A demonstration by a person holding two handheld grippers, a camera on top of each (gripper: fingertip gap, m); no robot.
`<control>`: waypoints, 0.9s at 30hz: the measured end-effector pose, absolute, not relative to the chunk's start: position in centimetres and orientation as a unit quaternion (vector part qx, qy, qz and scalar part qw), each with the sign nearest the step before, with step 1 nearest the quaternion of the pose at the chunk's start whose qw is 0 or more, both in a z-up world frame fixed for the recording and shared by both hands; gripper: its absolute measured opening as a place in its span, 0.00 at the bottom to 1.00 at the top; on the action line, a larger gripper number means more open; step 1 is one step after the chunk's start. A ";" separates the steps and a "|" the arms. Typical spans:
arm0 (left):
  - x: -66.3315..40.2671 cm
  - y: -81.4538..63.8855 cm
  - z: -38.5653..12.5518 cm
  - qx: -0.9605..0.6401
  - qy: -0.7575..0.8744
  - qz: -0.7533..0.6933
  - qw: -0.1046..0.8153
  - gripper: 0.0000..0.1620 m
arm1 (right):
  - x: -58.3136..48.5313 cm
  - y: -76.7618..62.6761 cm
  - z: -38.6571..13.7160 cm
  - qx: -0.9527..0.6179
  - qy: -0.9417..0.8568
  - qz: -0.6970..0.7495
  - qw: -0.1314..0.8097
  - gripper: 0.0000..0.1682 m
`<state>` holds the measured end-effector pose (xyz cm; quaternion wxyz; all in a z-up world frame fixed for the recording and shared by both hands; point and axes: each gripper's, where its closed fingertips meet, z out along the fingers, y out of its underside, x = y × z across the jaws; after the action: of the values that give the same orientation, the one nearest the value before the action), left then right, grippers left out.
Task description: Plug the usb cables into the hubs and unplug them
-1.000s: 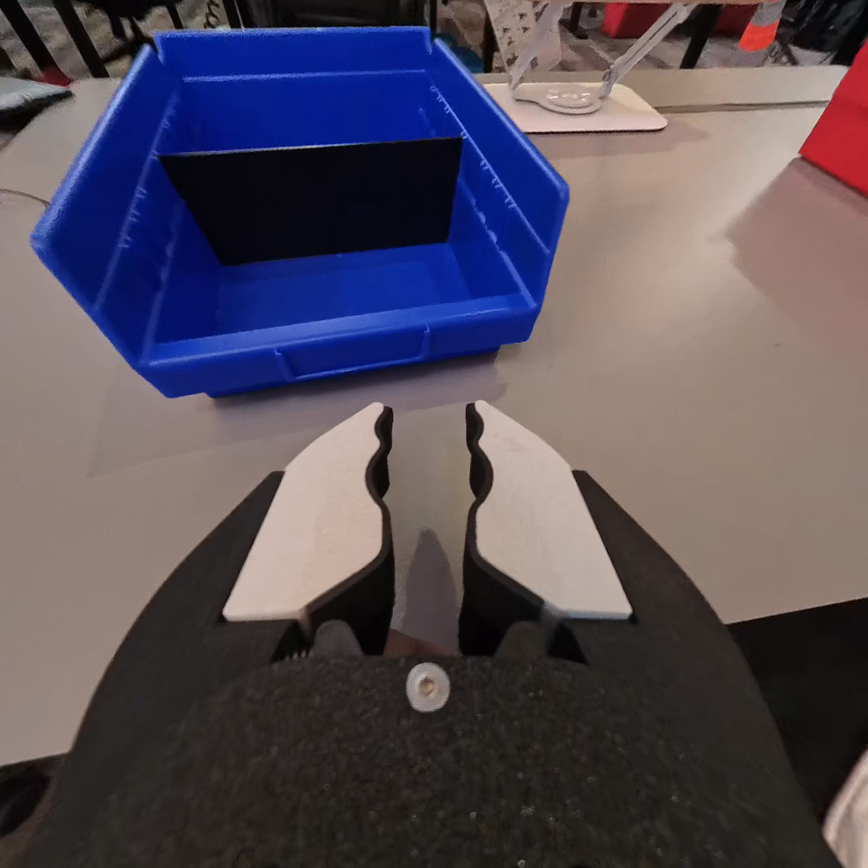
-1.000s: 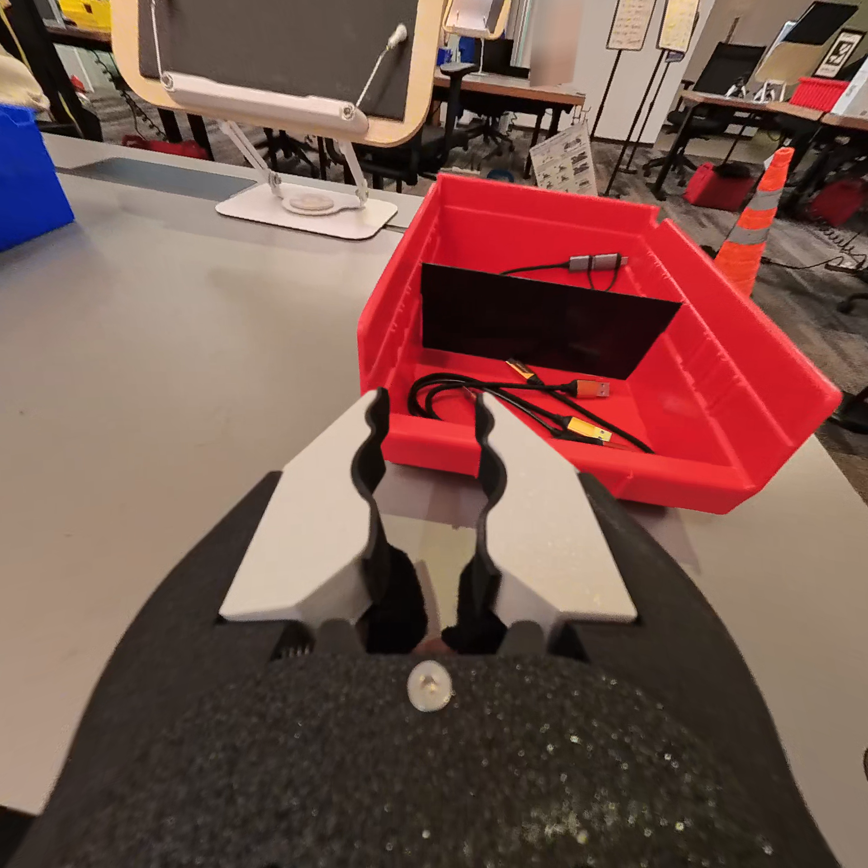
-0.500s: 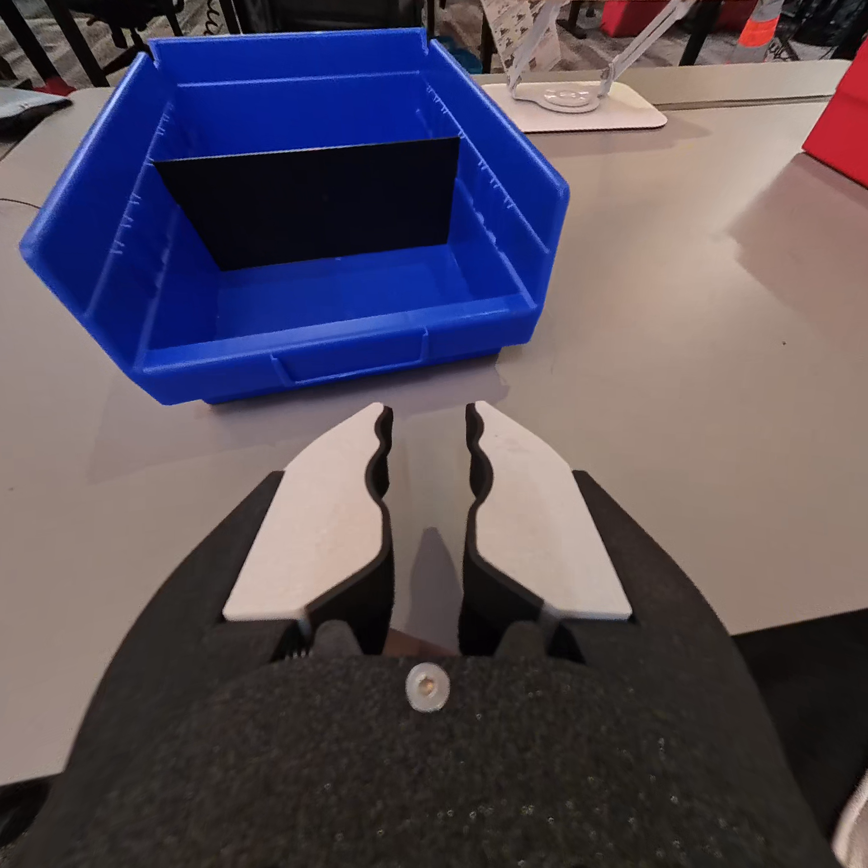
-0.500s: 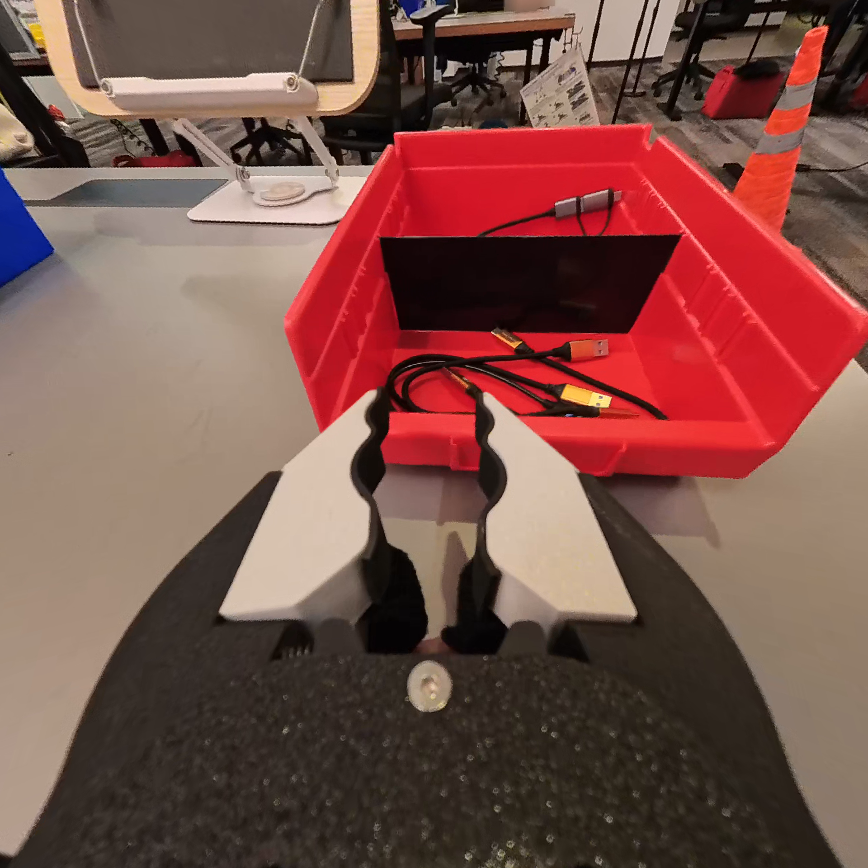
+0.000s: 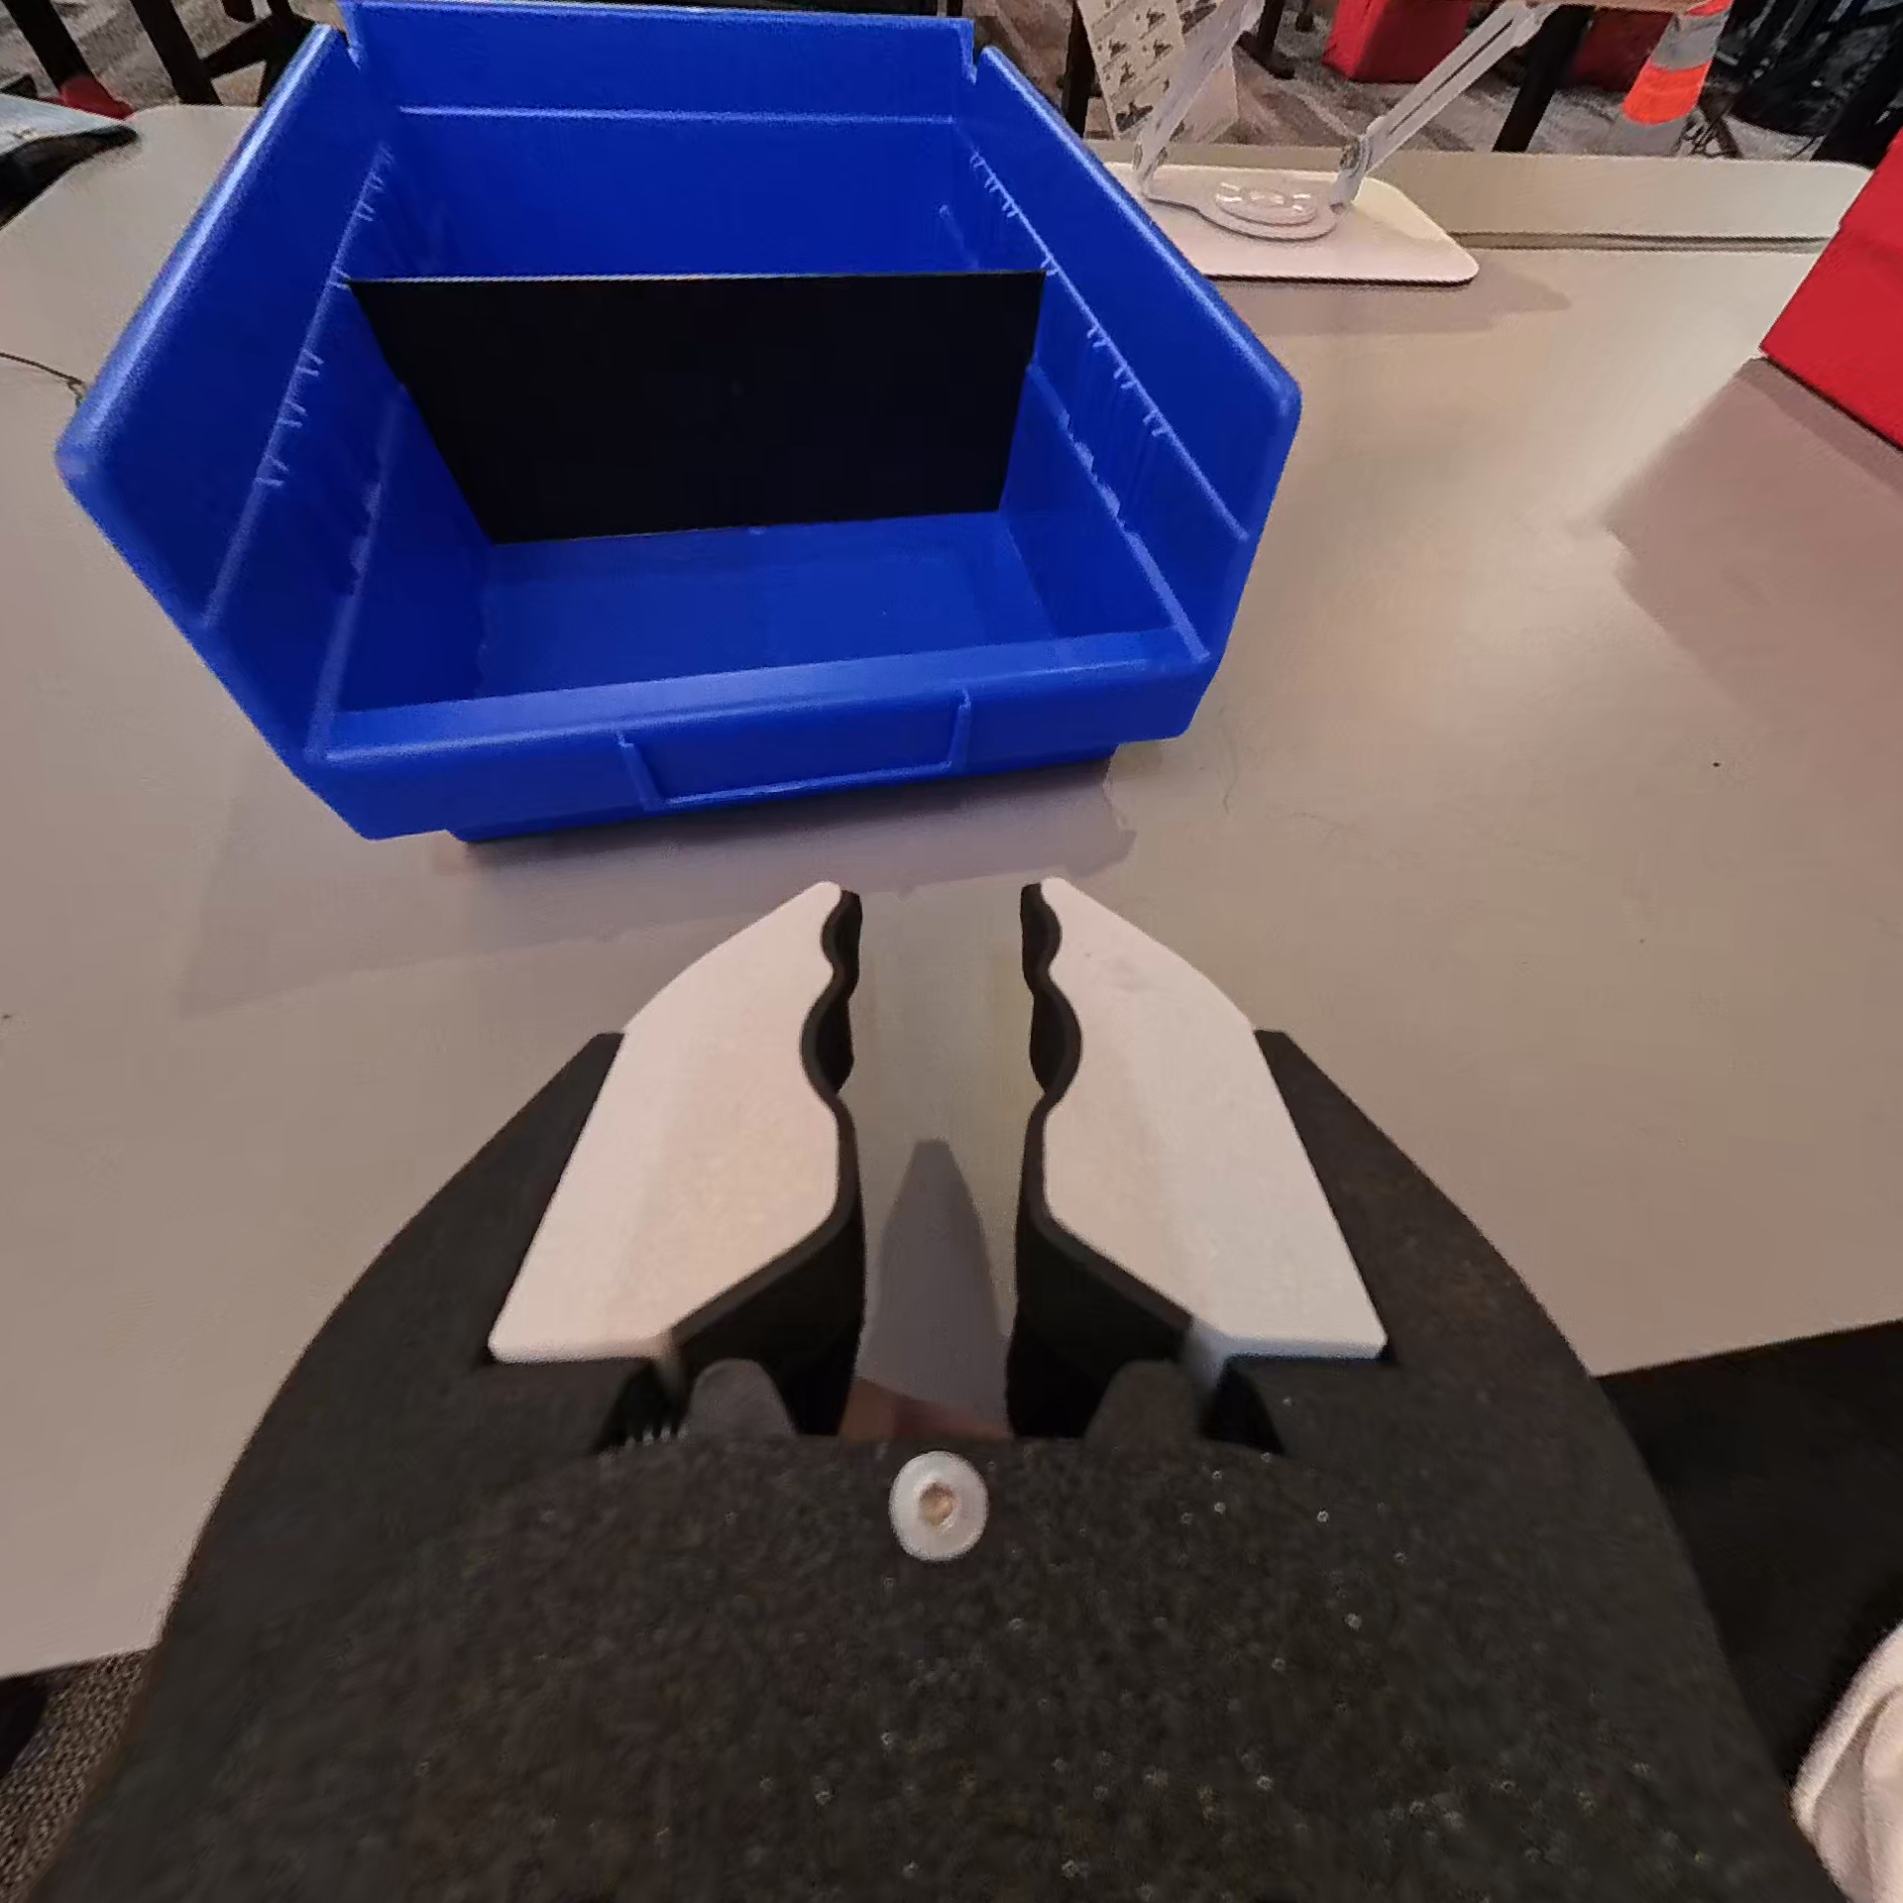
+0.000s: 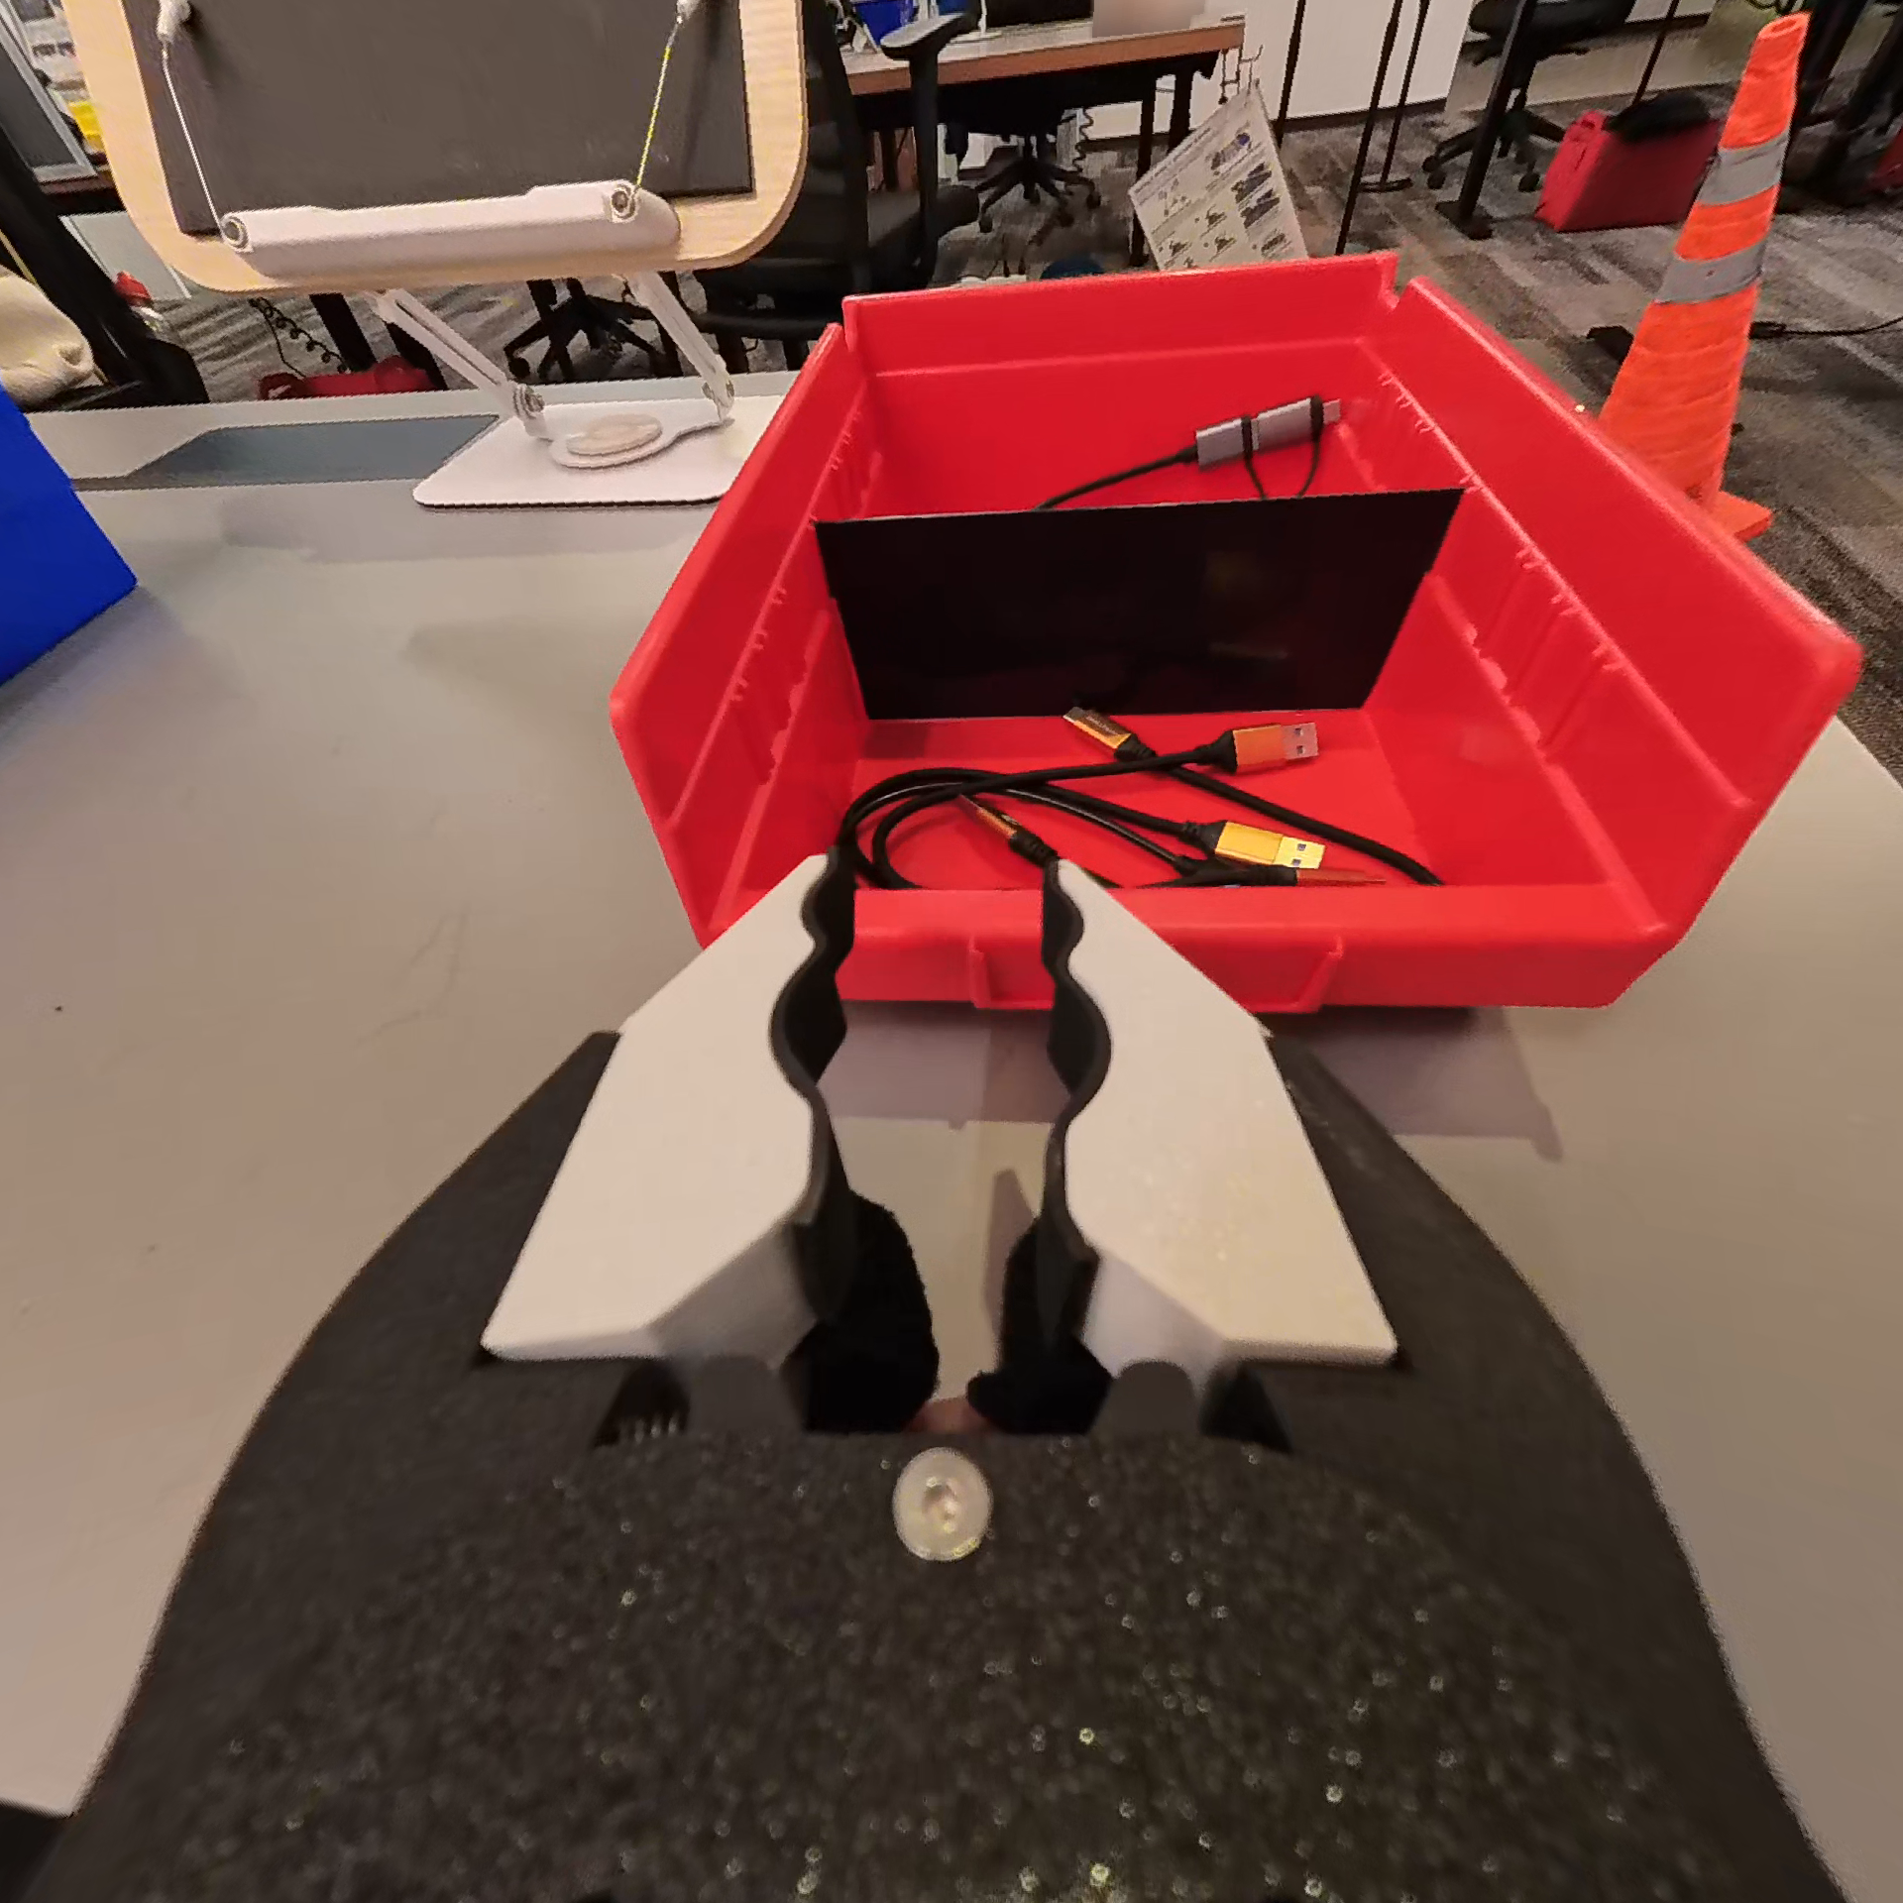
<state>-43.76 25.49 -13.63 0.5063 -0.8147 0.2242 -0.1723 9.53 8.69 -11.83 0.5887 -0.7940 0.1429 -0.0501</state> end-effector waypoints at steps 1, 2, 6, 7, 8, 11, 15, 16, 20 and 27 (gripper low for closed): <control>-43.7 25.5 -13.7 -0.815 0.225 -0.172 0.505 0.18 | 9.5 8.7 -11.9 -0.795 0.143 -0.050 0.588 0.20; -43.6 25.6 -13.8 -0.816 0.226 -0.172 0.503 0.18 | 9.5 8.8 -11.9 -0.796 0.142 -0.051 0.587 0.20; -43.3 25.6 -14.0 -0.818 0.232 -0.172 0.498 0.18 | 9.4 8.9 -12.1 -0.798 0.139 -0.048 0.585 0.20; -43.3 25.6 -14.0 -0.817 0.233 -0.173 0.498 0.18 | 9.3 8.9 -12.0 -0.798 0.138 -0.048 0.585 0.20; -43.2 25.5 -14.0 -0.817 0.234 -0.173 0.498 0.19 | 9.2 8.9 -11.9 -0.797 0.133 -0.049 0.587 0.21; -43.0 25.3 -14.0 -0.816 0.238 -0.174 0.497 0.19 | 7.8 9.7 -10.8 -0.785 0.097 -0.059 0.609 0.21; -41.9 24.8 -14.1 -0.813 0.254 -0.180 0.493 0.19 | 4.4 13.5 -11.1 -0.795 0.052 -0.039 0.603 0.26; -41.4 24.6 -14.2 -0.812 0.261 -0.179 0.490 0.19 | 3.8 14.3 -11.2 -0.797 0.054 -0.031 0.601 0.26; -38.0 22.4 -13.6 -0.793 0.302 -0.187 0.495 0.21 | 1.0 15.5 -11.3 -0.804 0.026 -0.006 0.594 0.34; -17.7 14.7 -11.2 -0.717 0.444 -0.281 0.459 0.31 | 4.5 10.1 -6.8 -0.753 0.094 -0.064 0.648 0.33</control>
<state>-17.72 14.72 -11.22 0.4586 -0.7166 0.4441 -0.2809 4.54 10.11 -6.76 0.6482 -0.7529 0.0943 -0.0636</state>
